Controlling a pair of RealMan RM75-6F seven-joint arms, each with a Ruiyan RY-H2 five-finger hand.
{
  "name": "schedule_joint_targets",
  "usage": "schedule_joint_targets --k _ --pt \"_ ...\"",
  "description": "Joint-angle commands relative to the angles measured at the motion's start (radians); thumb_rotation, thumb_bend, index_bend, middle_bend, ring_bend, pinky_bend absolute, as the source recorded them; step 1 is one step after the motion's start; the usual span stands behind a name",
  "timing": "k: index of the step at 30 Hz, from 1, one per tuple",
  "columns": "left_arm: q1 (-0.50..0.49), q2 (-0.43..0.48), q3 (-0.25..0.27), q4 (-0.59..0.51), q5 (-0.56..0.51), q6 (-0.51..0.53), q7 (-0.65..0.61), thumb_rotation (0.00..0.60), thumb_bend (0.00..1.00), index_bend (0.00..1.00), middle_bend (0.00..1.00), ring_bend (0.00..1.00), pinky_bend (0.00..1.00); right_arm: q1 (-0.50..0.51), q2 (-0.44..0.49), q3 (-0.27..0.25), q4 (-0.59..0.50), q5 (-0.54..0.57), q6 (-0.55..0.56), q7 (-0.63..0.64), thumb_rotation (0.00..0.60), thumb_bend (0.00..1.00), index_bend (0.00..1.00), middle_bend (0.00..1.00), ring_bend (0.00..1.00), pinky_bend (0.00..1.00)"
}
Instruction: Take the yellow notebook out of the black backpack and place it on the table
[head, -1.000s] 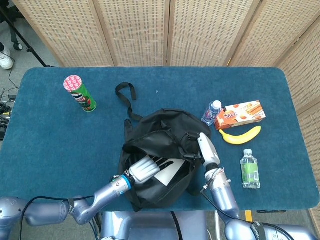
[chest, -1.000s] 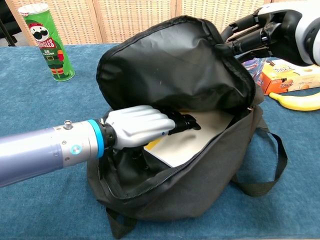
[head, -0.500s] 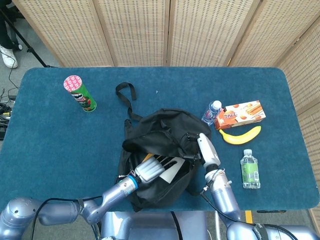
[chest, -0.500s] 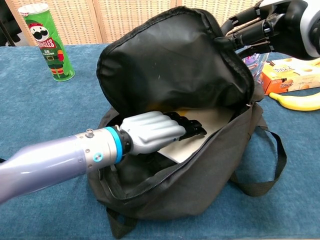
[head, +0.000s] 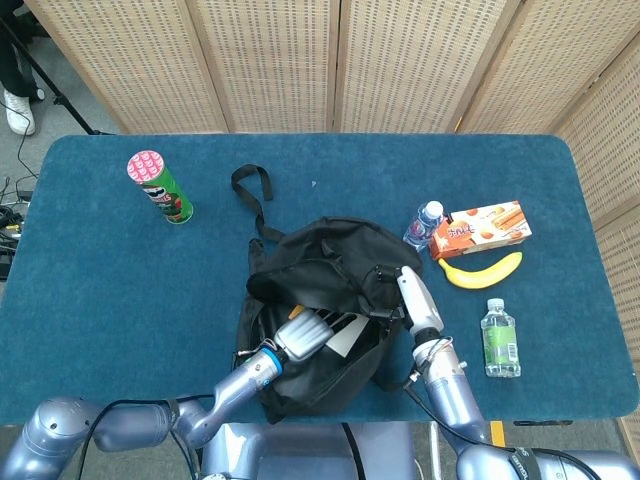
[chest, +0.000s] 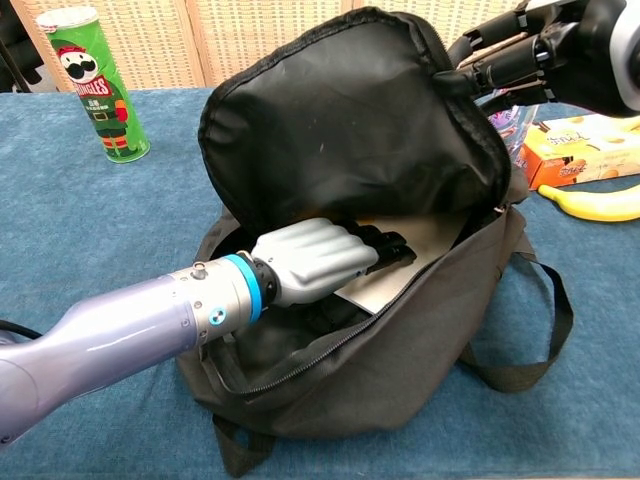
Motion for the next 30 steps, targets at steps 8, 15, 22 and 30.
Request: schedule_joint_targets --k 8,15,22,30 --pt "-0.003 -0.028 0.006 0.062 0.046 0.053 -0.039 0.600 0.69 0.53 0.32 0.33 0.45 0.005 0.009 0.001 -0.004 -0.004 0.004 0.010 0.600 0.54 0.70 0.58 0.35 0.25" --pt "0.004 -0.026 0.024 0.083 0.121 0.126 -0.111 0.600 0.70 0.72 0.47 0.45 0.52 -0.001 0.028 -0.005 0.003 -0.025 -0.003 0.026 0.600 0.54 0.70 0.58 0.35 0.25" --pt "0.038 0.049 0.055 0.046 0.190 0.211 -0.246 0.600 0.70 0.76 0.53 0.50 0.55 -0.001 0.050 0.031 0.045 0.003 -0.008 0.059 0.600 0.54 0.70 0.58 0.35 0.25" --pt "0.080 0.169 0.074 -0.033 0.243 0.302 -0.436 0.600 0.69 0.77 0.55 0.52 0.57 -0.010 0.079 0.052 0.086 0.028 -0.034 0.096 0.600 0.54 0.70 0.58 0.35 0.25"
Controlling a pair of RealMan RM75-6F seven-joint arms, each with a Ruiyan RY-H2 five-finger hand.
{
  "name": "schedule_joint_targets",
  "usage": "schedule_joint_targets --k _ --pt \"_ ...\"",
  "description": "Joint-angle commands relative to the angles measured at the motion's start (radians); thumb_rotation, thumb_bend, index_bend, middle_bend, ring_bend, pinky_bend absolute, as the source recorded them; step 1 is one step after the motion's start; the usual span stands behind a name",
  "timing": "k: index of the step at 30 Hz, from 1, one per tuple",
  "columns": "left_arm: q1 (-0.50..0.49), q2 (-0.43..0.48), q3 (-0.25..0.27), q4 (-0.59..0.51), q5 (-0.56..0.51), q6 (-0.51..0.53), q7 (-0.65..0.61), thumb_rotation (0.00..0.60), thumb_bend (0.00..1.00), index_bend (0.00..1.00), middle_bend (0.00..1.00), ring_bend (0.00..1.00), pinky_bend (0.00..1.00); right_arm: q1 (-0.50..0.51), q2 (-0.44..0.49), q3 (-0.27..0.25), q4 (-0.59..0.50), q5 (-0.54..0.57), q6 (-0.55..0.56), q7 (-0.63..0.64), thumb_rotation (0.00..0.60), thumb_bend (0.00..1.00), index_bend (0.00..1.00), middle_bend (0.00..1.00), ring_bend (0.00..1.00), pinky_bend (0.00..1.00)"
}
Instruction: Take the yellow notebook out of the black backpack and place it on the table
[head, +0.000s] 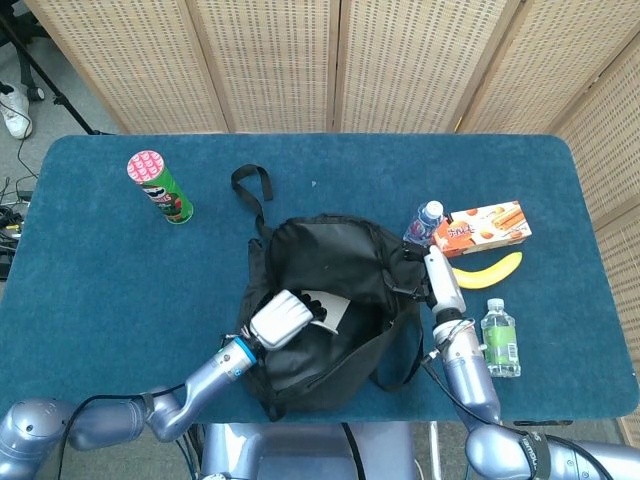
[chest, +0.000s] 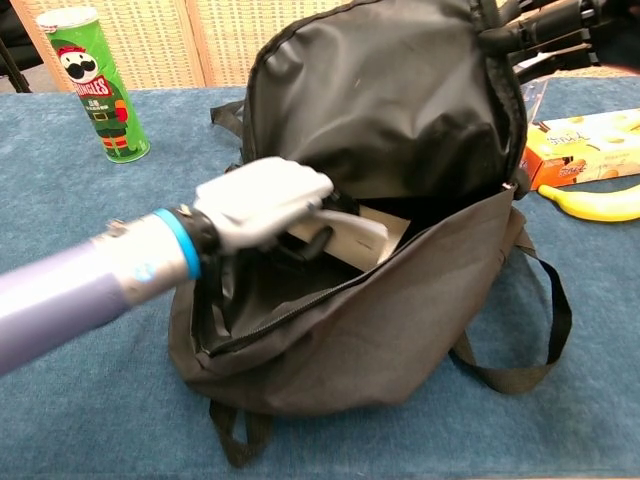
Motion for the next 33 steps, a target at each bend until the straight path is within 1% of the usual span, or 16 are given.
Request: schedule_joint_targets --k 1,3,6,10,14,18,23,26,27,28,33 --pt "0.026 0.065 0.009 -0.044 0.032 0.056 -0.084 0.600 0.69 0.78 0.56 0.53 0.57 -0.004 0.008 0.003 0.007 0.002 -0.007 0.010 0.600 0.54 0.70 0.58 0.35 0.25" --pt "0.036 0.105 0.009 -0.078 0.037 0.073 -0.132 0.600 0.69 0.78 0.57 0.54 0.58 -0.008 0.015 0.003 0.013 0.001 -0.013 0.017 0.600 0.54 0.70 0.58 0.35 0.25" --pt "0.048 0.186 0.009 -0.162 0.040 0.085 -0.205 0.600 0.68 0.79 0.58 0.54 0.59 -0.010 0.024 0.001 0.025 -0.001 -0.018 0.020 0.600 0.54 0.70 0.58 0.35 0.25" --pt "0.058 0.305 0.015 -0.287 0.046 0.086 -0.272 0.600 0.68 0.79 0.58 0.54 0.59 -0.014 0.026 -0.008 0.048 0.002 -0.021 0.027 0.600 0.54 0.70 0.58 0.35 0.25" --pt "0.067 0.380 0.016 -0.375 0.046 0.086 -0.327 0.600 0.68 0.79 0.58 0.54 0.59 -0.017 0.016 -0.025 0.069 0.003 -0.025 0.032 0.600 0.54 0.70 0.58 0.35 0.25" --pt "0.077 0.412 0.010 -0.416 0.054 0.104 -0.361 0.600 0.68 0.79 0.58 0.54 0.59 -0.017 0.001 -0.044 0.088 0.004 -0.026 0.031 0.600 0.54 0.70 0.58 0.35 0.25" --pt "0.088 0.442 -0.015 -0.453 0.062 0.144 -0.411 0.600 0.68 0.79 0.58 0.54 0.59 -0.015 -0.016 -0.058 0.106 0.010 -0.026 0.027 0.600 0.54 0.70 0.58 0.35 0.25" --pt "0.094 0.480 -0.040 -0.482 0.053 0.166 -0.462 0.600 0.68 0.79 0.58 0.54 0.59 -0.014 -0.025 -0.066 0.119 0.012 -0.028 0.024 0.600 0.54 0.70 0.58 0.35 0.25" --pt "0.100 0.511 -0.060 -0.504 0.039 0.182 -0.504 0.600 0.68 0.79 0.58 0.54 0.59 -0.014 -0.029 -0.071 0.127 0.016 -0.031 0.022 0.600 0.54 0.70 0.58 0.35 0.25" --pt "0.102 0.538 -0.068 -0.517 0.035 0.183 -0.529 0.600 0.68 0.79 0.58 0.54 0.59 -0.014 -0.032 -0.072 0.133 0.016 -0.034 0.023 0.600 0.54 0.70 0.58 0.35 0.25" --pt "0.135 0.659 -0.118 -0.508 0.024 0.249 -0.572 0.600 0.68 0.79 0.58 0.54 0.59 -0.018 -0.041 -0.082 0.154 0.017 -0.052 0.028 0.600 0.54 0.70 0.58 0.35 0.25"
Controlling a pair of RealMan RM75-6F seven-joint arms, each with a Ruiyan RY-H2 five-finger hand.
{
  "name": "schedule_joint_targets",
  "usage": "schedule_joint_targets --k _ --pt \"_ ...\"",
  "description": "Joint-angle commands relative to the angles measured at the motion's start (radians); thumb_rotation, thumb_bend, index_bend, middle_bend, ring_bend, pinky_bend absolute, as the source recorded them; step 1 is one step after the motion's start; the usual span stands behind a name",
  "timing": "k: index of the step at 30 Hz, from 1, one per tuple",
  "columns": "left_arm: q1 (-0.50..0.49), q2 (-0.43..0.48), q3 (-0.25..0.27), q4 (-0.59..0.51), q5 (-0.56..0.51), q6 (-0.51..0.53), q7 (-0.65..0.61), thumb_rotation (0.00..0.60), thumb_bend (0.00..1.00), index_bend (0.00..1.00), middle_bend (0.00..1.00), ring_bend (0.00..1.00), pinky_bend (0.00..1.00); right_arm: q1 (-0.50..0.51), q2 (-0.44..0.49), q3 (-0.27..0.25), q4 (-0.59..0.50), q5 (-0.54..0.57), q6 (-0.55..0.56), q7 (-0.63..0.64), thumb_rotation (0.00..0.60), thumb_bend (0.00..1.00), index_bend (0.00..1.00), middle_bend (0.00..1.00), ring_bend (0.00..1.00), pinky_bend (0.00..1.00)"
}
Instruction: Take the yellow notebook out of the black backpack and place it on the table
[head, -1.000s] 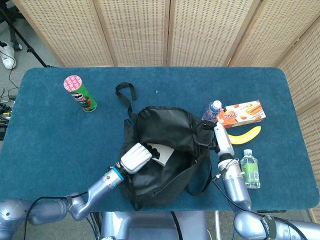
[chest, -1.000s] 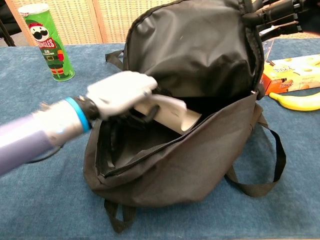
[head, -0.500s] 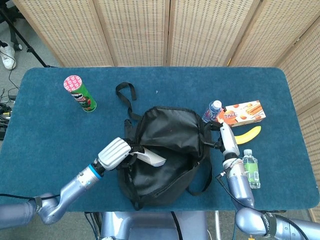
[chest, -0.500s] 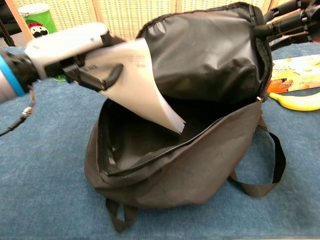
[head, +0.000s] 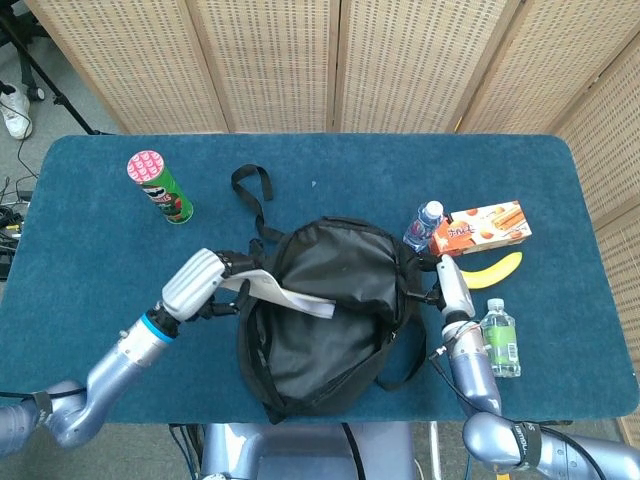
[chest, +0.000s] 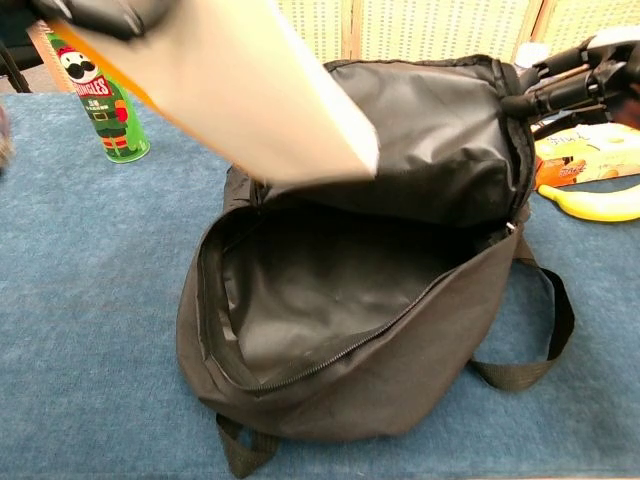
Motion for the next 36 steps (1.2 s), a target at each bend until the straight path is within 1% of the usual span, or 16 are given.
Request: schedule_joint_targets --k 1,4,8,12,17,19,21,23,24,25,28,30,31,33,35,36 --pt "0.035 0.102 -0.046 0.006 -0.010 0.065 -0.042 0.600 0.68 0.79 0.58 0.54 0.59 -0.003 -0.003 -0.006 0.008 -0.002 -0.011 0.004 0.600 0.54 0.70 0.58 0.35 0.25" --pt "0.068 0.156 -0.060 0.060 -0.012 0.112 -0.033 0.600 0.68 0.79 0.58 0.54 0.59 -0.007 -0.005 -0.012 0.015 -0.006 -0.025 0.009 0.600 0.54 0.70 0.58 0.35 0.25" --pt "0.102 0.161 -0.051 0.183 -0.016 0.142 0.029 0.600 0.68 0.79 0.58 0.54 0.59 -0.010 -0.006 -0.016 0.017 -0.008 -0.036 0.012 0.600 0.54 0.70 0.58 0.35 0.25" --pt "0.148 0.073 0.004 0.399 -0.028 0.138 0.034 0.600 0.69 0.79 0.58 0.54 0.59 -0.017 -0.007 -0.022 0.011 -0.019 -0.042 0.021 0.600 0.54 0.70 0.58 0.35 0.25" --pt "0.195 -0.093 0.075 0.684 -0.048 0.081 0.028 0.600 0.69 0.79 0.58 0.54 0.59 -0.028 -0.014 -0.042 0.009 -0.037 -0.046 0.024 0.600 0.54 0.70 0.58 0.35 0.25" --pt "0.212 -0.153 0.100 0.778 -0.045 0.064 0.034 0.600 0.67 0.79 0.57 0.55 0.59 -0.033 -0.016 -0.053 0.012 -0.044 -0.050 0.026 0.600 0.54 0.70 0.58 0.35 0.25" --pt "0.222 -0.181 0.116 0.819 -0.043 0.047 0.028 0.600 0.64 0.79 0.56 0.54 0.59 -0.039 -0.017 -0.060 0.014 -0.051 -0.052 0.029 0.600 0.54 0.70 0.58 0.35 0.25" --pt "0.228 -0.180 0.139 0.822 -0.041 0.007 0.015 0.600 0.59 0.77 0.46 0.46 0.58 -0.045 -0.015 -0.065 0.015 -0.058 -0.056 0.034 0.600 0.54 0.70 0.58 0.35 0.25" --pt "0.227 -0.167 0.147 0.804 -0.040 -0.013 0.007 0.600 0.55 0.70 0.36 0.37 0.54 -0.047 -0.013 -0.067 0.014 -0.061 -0.058 0.036 0.600 0.54 0.70 0.58 0.35 0.25" --pt "0.226 -0.138 0.162 0.764 -0.038 -0.047 -0.010 0.600 0.50 0.60 0.24 0.26 0.48 -0.051 -0.009 -0.068 0.012 -0.066 -0.063 0.039 0.600 0.54 0.70 0.58 0.35 0.25" --pt "0.219 -0.056 0.184 0.645 -0.039 -0.108 -0.046 0.600 0.37 0.27 0.01 0.04 0.29 -0.061 -0.003 -0.067 0.003 -0.077 -0.071 0.056 0.600 0.55 0.70 0.58 0.35 0.25" --pt "0.215 0.014 0.200 0.553 -0.033 -0.133 -0.084 0.600 0.29 0.11 0.00 0.00 0.21 -0.075 0.009 -0.069 -0.016 -0.105 -0.110 0.094 0.600 0.48 0.69 0.53 0.34 0.25" --pt "0.215 0.044 0.204 0.517 -0.030 -0.136 -0.098 0.600 0.24 0.05 0.00 0.00 0.17 -0.083 0.023 -0.072 -0.023 -0.130 -0.145 0.118 0.600 0.37 0.65 0.48 0.31 0.25" --pt "0.220 0.097 0.214 0.455 -0.020 -0.130 -0.131 0.600 0.18 0.00 0.00 0.00 0.13 -0.097 0.062 -0.088 -0.033 -0.196 -0.230 0.156 0.600 0.09 0.52 0.34 0.20 0.22" --pt "0.229 0.169 0.228 0.382 0.004 -0.106 -0.186 0.600 0.15 0.00 0.00 0.00 0.11 -0.104 0.115 -0.113 -0.029 -0.306 -0.320 0.170 0.600 0.00 0.40 0.22 0.11 0.16" --pt "0.233 0.197 0.234 0.356 0.014 -0.096 -0.206 0.600 0.14 0.00 0.00 0.00 0.10 -0.109 0.135 -0.122 -0.028 -0.361 -0.345 0.175 0.600 0.00 0.36 0.18 0.08 0.15"
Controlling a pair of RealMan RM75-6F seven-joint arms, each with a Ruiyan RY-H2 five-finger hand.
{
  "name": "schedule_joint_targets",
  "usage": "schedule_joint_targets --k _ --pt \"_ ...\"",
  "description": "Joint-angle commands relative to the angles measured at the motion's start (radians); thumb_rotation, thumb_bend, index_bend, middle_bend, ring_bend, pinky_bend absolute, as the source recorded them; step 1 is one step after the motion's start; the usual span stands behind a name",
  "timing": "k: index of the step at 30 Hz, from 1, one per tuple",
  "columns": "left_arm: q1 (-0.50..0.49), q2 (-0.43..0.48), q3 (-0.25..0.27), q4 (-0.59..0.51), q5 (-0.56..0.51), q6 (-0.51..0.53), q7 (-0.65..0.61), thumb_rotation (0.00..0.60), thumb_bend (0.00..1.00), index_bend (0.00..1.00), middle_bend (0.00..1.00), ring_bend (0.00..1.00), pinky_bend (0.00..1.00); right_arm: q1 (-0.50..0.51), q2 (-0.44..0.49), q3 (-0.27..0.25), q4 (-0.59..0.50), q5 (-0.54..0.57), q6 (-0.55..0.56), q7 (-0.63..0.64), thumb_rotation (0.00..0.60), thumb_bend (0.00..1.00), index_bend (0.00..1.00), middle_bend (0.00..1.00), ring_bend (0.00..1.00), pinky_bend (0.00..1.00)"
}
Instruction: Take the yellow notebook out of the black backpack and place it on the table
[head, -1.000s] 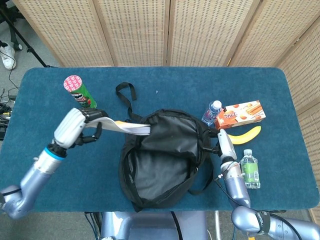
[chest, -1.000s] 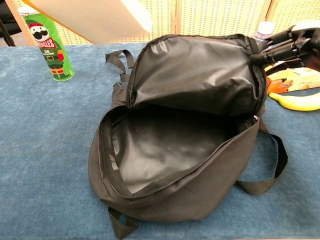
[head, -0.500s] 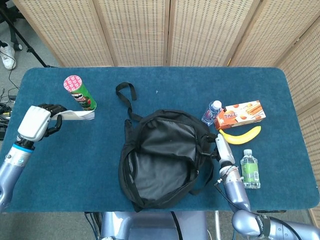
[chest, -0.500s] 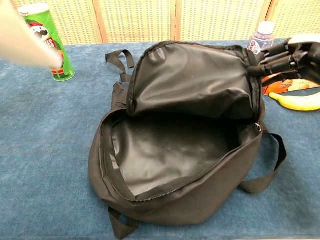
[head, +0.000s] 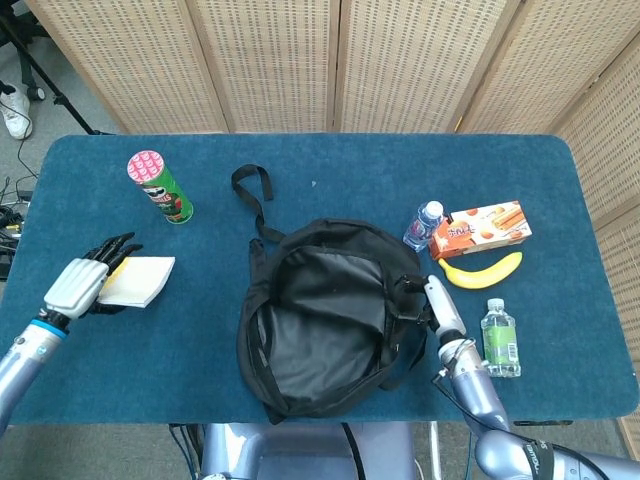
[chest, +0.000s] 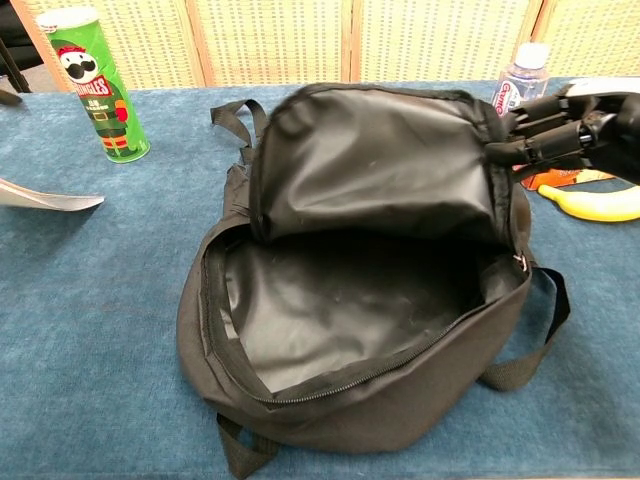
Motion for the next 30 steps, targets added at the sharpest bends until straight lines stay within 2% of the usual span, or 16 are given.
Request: schedule_joint_targets --k 1,2,5,9,13,15,19,23,25,30 --pt "0.019 0.185 0.051 -0.186 0.050 0.008 -0.124 0.600 0.13 0.00 0.00 0.00 0.09 -0.031 0.112 -0.051 -0.003 -0.257 -0.175 0.060 0.600 0.00 0.31 0.13 0.04 0.13" --pt "0.023 0.205 0.054 -0.205 0.058 0.018 -0.131 0.600 0.13 0.00 0.00 0.00 0.08 -0.035 0.127 -0.058 0.003 -0.304 -0.192 0.068 0.600 0.00 0.27 0.09 0.01 0.13" --pt "0.041 0.255 0.058 -0.254 0.077 0.060 -0.133 0.600 0.13 0.00 0.00 0.00 0.06 -0.037 0.175 -0.077 0.021 -0.443 -0.232 0.080 0.600 0.00 0.24 0.04 0.00 0.12" --pt "0.093 0.285 0.036 -0.309 0.062 0.153 -0.009 0.600 0.13 0.00 0.00 0.00 0.04 -0.043 0.249 -0.101 0.064 -0.683 -0.237 0.102 0.600 0.00 0.24 0.03 0.00 0.12" --pt "0.140 0.288 0.016 -0.366 0.029 0.209 0.097 0.600 0.13 0.00 0.00 0.00 0.02 -0.044 0.304 -0.151 0.192 -0.984 -0.148 0.125 0.600 0.00 0.24 0.03 0.00 0.12" --pt "0.153 0.287 0.010 -0.381 0.023 0.226 0.122 0.600 0.13 0.00 0.00 0.00 0.02 -0.043 0.320 -0.169 0.255 -1.070 -0.103 0.133 0.600 0.00 0.24 0.03 0.00 0.12" --pt "0.177 0.273 -0.014 -0.392 0.000 0.259 0.235 0.600 0.13 0.00 0.00 0.00 0.02 -0.047 0.365 -0.207 0.454 -1.209 0.009 0.123 0.600 0.00 0.23 0.03 0.00 0.08" --pt "0.204 0.258 -0.031 -0.409 -0.023 0.289 0.320 0.600 0.14 0.00 0.00 0.00 0.02 -0.059 0.375 -0.236 0.634 -1.285 0.117 0.105 0.600 0.00 0.23 0.03 0.00 0.06" --pt "0.221 0.253 -0.027 -0.418 -0.027 0.297 0.368 0.600 0.18 0.00 0.00 0.00 0.02 -0.101 0.376 -0.240 0.701 -1.247 0.167 0.089 0.600 0.00 0.23 0.03 0.00 0.06" --pt "0.255 0.231 -0.018 -0.446 -0.041 0.302 0.427 0.600 0.21 0.00 0.00 0.00 0.01 -0.208 0.352 -0.235 0.685 -1.124 0.274 0.046 0.600 0.00 0.22 0.03 0.00 0.06"
